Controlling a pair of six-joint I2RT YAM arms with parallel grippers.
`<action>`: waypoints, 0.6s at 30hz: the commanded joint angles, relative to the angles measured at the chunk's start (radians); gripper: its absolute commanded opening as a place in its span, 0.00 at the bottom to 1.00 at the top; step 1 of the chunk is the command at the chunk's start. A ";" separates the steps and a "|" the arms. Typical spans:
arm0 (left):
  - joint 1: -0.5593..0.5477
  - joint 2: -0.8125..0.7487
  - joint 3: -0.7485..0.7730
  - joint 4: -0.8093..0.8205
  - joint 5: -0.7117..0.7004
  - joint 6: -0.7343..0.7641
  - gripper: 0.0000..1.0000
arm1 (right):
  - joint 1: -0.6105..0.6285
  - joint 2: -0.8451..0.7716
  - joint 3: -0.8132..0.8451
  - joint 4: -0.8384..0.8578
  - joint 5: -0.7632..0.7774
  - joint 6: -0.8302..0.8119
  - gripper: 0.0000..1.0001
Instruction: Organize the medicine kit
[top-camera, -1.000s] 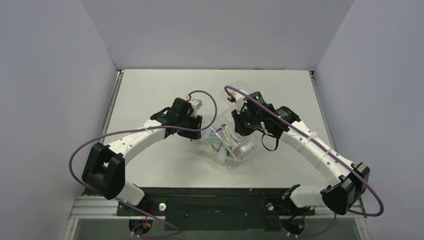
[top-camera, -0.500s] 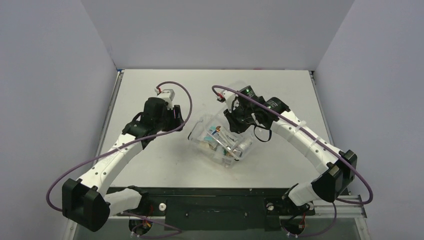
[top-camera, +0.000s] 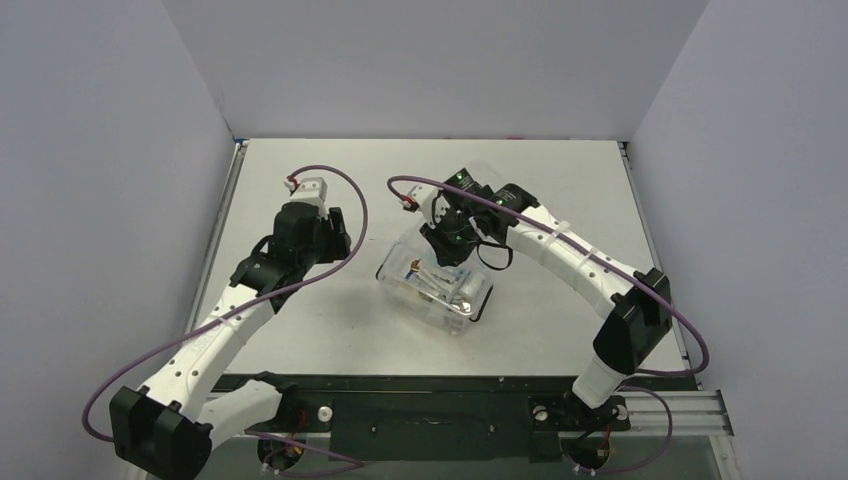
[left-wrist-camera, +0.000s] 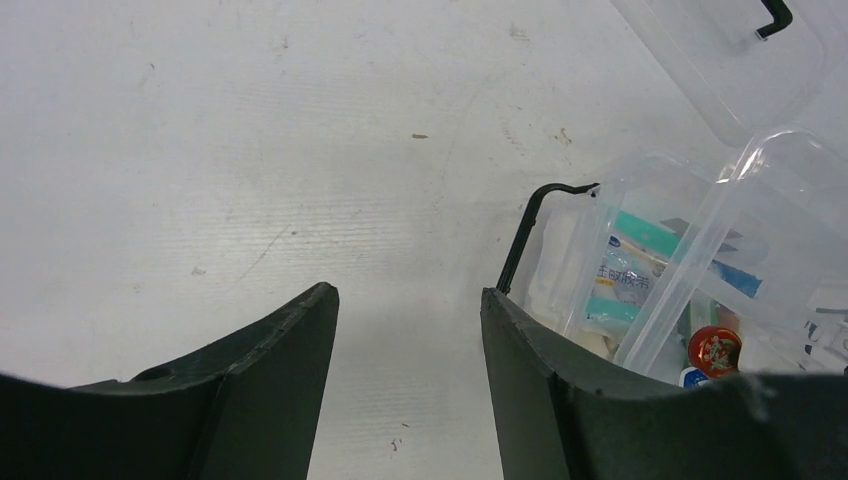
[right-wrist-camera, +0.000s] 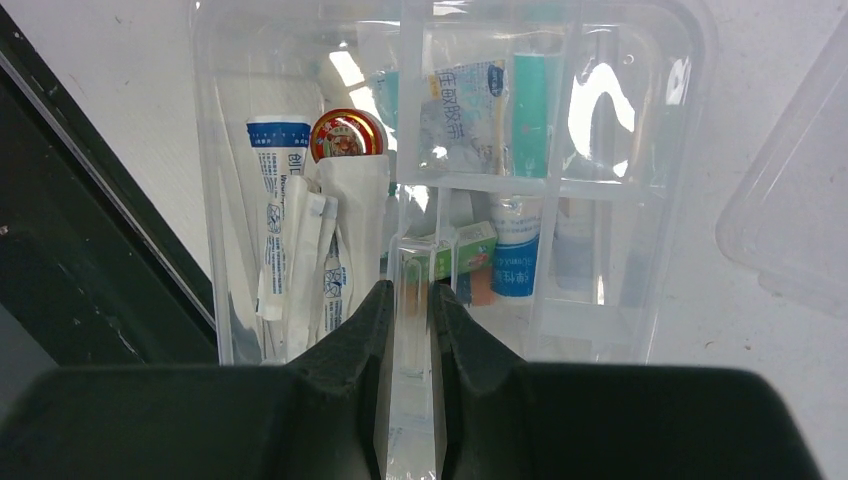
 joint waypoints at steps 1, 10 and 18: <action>0.006 -0.029 -0.004 0.022 -0.064 -0.012 0.52 | 0.015 0.026 0.059 0.014 -0.024 -0.037 0.00; 0.006 -0.021 0.001 0.019 -0.061 -0.010 0.53 | 0.026 0.045 0.026 0.072 -0.043 -0.087 0.00; 0.006 -0.022 -0.001 0.019 -0.064 -0.009 0.53 | 0.029 0.069 0.022 0.108 -0.087 -0.103 0.00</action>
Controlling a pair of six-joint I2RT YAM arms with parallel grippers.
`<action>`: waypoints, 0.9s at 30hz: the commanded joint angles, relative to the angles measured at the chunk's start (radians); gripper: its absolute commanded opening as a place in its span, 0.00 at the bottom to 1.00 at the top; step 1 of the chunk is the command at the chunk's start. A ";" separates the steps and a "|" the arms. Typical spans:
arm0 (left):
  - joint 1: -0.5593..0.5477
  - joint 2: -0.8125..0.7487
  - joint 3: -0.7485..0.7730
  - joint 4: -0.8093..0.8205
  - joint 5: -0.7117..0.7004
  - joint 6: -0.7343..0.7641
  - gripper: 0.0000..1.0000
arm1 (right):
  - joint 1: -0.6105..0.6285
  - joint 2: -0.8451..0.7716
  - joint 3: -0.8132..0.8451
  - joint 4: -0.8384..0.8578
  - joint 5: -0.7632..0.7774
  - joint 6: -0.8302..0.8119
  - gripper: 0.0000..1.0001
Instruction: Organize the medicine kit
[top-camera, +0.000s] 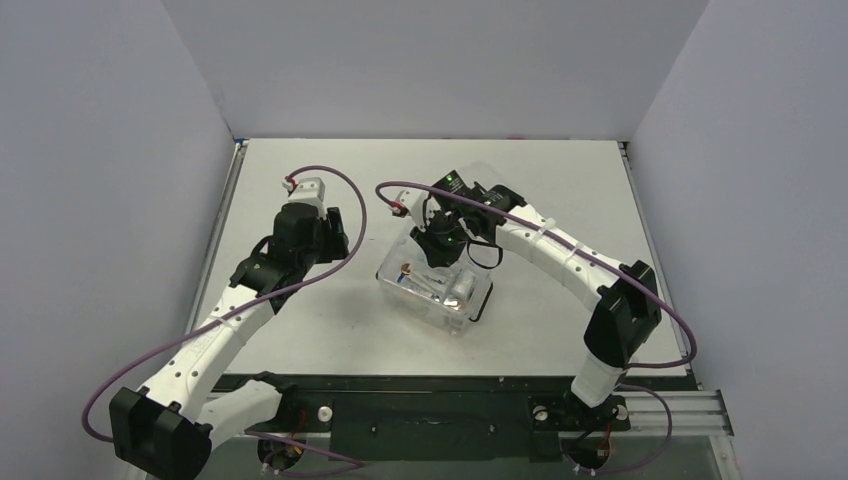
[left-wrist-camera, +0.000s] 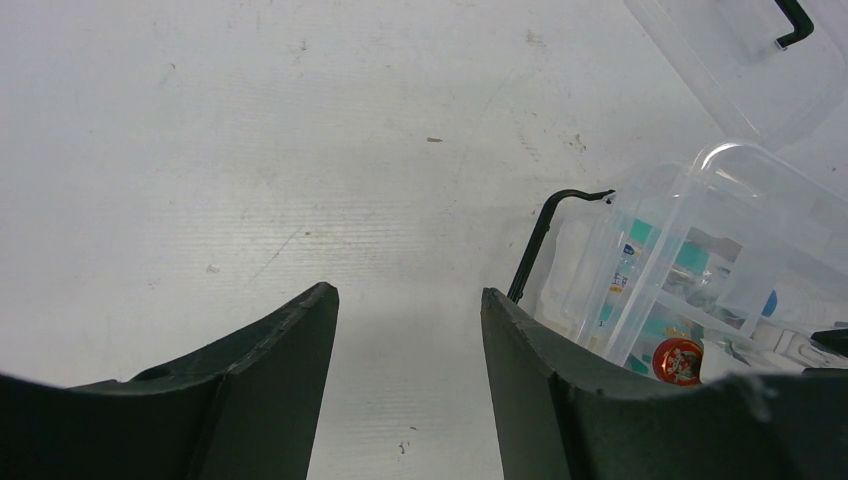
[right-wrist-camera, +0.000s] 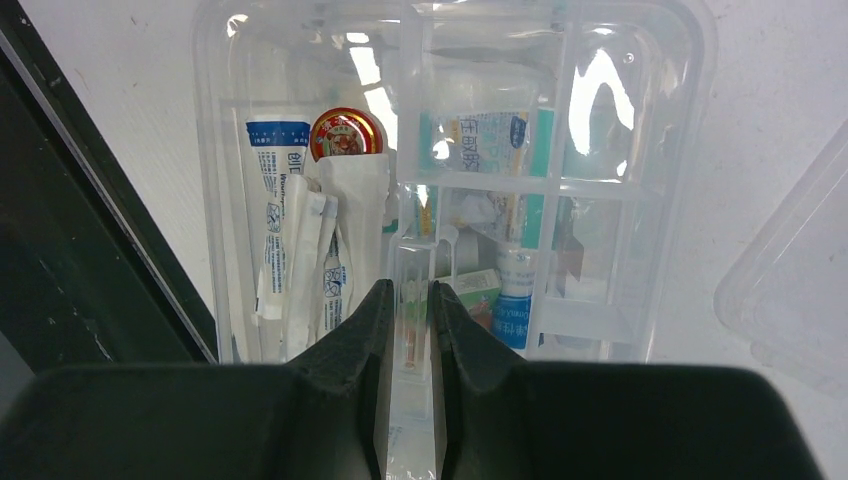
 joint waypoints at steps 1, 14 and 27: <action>0.006 -0.016 0.003 0.021 -0.017 -0.009 0.53 | 0.009 0.005 0.008 0.061 -0.043 -0.025 0.00; 0.006 -0.010 0.003 0.020 -0.016 -0.009 0.53 | 0.012 0.001 -0.066 0.087 -0.014 -0.034 0.00; 0.006 -0.008 0.007 0.020 -0.014 -0.009 0.53 | 0.040 0.040 -0.091 0.095 -0.055 -0.001 0.00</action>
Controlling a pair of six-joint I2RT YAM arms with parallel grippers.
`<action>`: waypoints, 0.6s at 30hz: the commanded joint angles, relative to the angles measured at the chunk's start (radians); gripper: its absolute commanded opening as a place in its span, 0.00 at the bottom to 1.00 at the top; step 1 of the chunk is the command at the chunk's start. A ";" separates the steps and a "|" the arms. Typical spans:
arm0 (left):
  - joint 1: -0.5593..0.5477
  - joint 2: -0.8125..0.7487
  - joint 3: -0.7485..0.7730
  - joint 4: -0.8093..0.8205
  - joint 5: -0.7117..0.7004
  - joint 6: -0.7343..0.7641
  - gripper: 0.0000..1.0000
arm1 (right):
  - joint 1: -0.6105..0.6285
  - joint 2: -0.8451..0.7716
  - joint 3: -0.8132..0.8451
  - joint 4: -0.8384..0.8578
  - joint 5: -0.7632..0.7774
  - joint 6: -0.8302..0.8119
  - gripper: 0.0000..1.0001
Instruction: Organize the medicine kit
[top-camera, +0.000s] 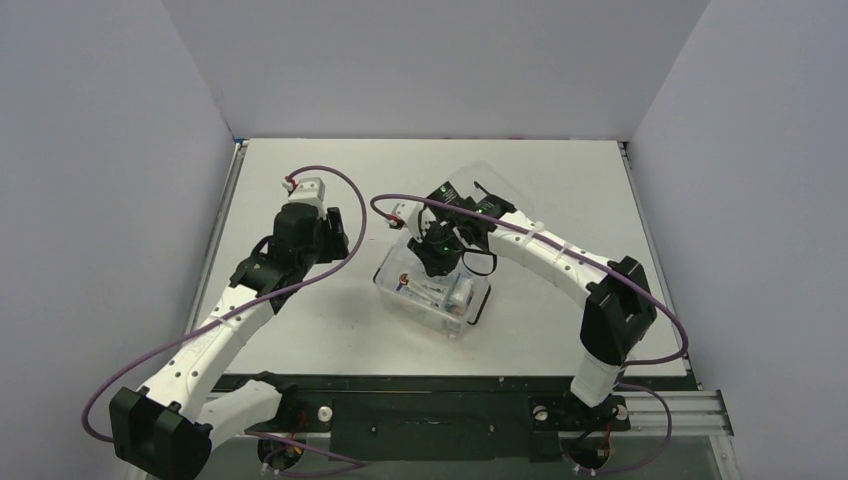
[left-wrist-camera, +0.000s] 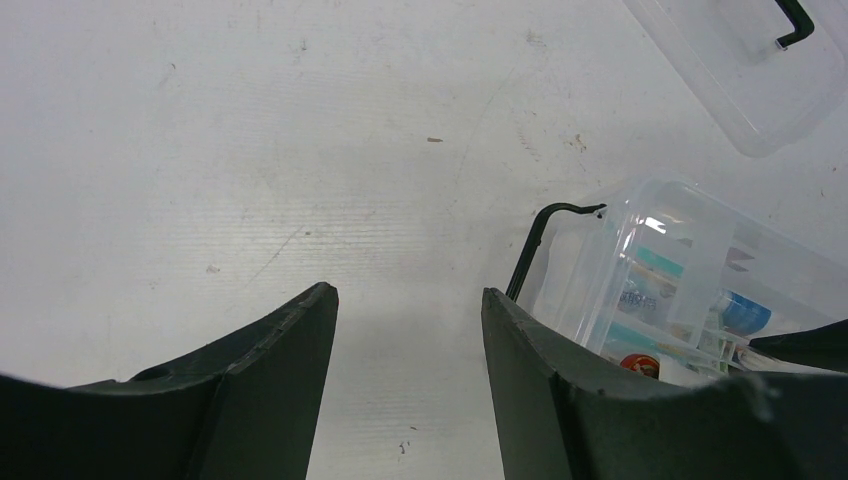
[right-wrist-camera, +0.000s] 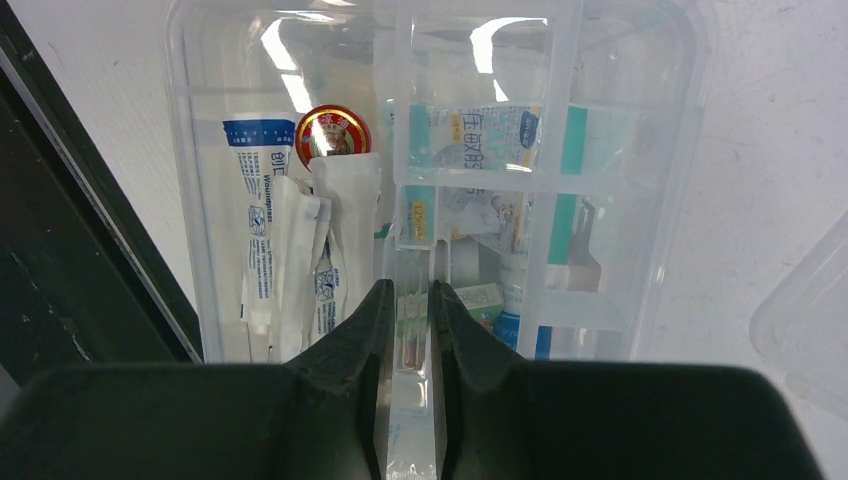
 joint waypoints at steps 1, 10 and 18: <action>0.006 -0.009 0.007 0.020 -0.014 -0.009 0.53 | 0.029 0.032 -0.017 0.029 -0.039 0.025 0.00; 0.006 -0.012 0.003 0.017 -0.013 -0.009 0.53 | 0.029 0.043 -0.043 0.038 -0.007 0.080 0.08; 0.006 -0.008 0.002 0.018 -0.004 -0.010 0.53 | 0.007 -0.018 -0.051 0.055 0.063 0.161 0.24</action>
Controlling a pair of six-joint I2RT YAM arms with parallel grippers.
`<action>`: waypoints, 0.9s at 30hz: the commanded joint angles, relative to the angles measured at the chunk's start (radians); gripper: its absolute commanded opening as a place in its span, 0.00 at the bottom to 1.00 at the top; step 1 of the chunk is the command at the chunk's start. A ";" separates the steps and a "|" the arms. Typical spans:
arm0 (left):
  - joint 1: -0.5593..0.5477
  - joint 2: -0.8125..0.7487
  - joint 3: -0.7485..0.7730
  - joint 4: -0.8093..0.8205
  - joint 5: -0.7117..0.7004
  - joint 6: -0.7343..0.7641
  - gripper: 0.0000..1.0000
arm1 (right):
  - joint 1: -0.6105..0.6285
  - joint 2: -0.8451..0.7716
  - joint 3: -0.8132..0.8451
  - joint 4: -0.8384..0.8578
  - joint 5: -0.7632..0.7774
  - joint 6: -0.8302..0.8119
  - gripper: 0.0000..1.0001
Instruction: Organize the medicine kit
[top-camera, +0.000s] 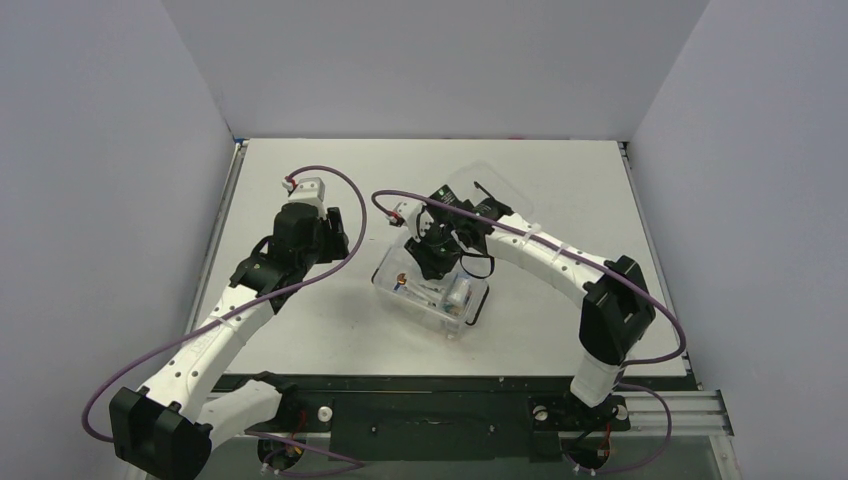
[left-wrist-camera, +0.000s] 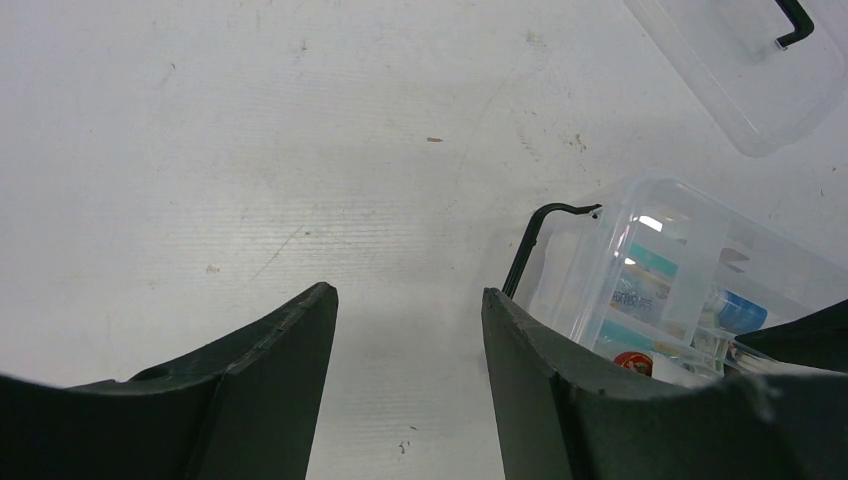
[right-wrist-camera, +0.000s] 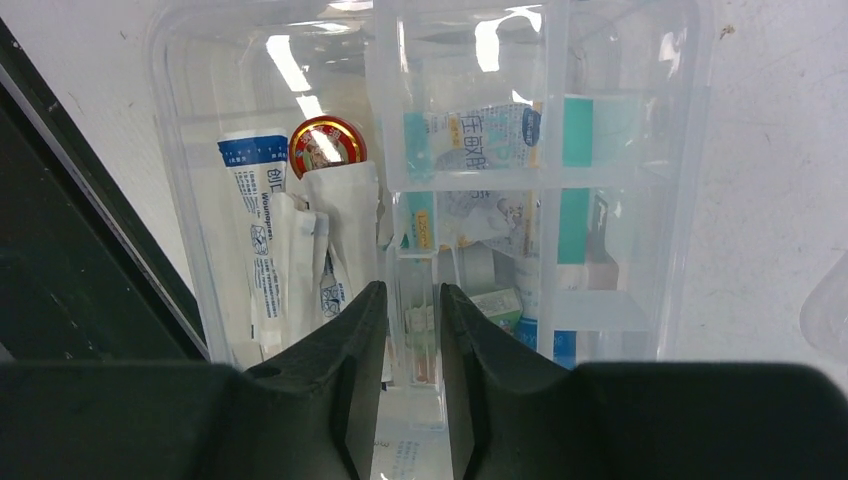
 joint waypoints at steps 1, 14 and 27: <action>0.005 -0.008 0.002 0.019 -0.005 -0.010 0.53 | -0.008 -0.042 -0.026 0.018 0.059 0.072 0.26; 0.006 0.001 0.001 0.024 0.008 -0.009 0.56 | -0.016 -0.226 -0.057 0.050 0.216 0.147 0.43; 0.006 0.004 -0.001 0.027 0.016 -0.007 0.58 | -0.023 -0.286 -0.080 0.054 0.262 0.194 0.43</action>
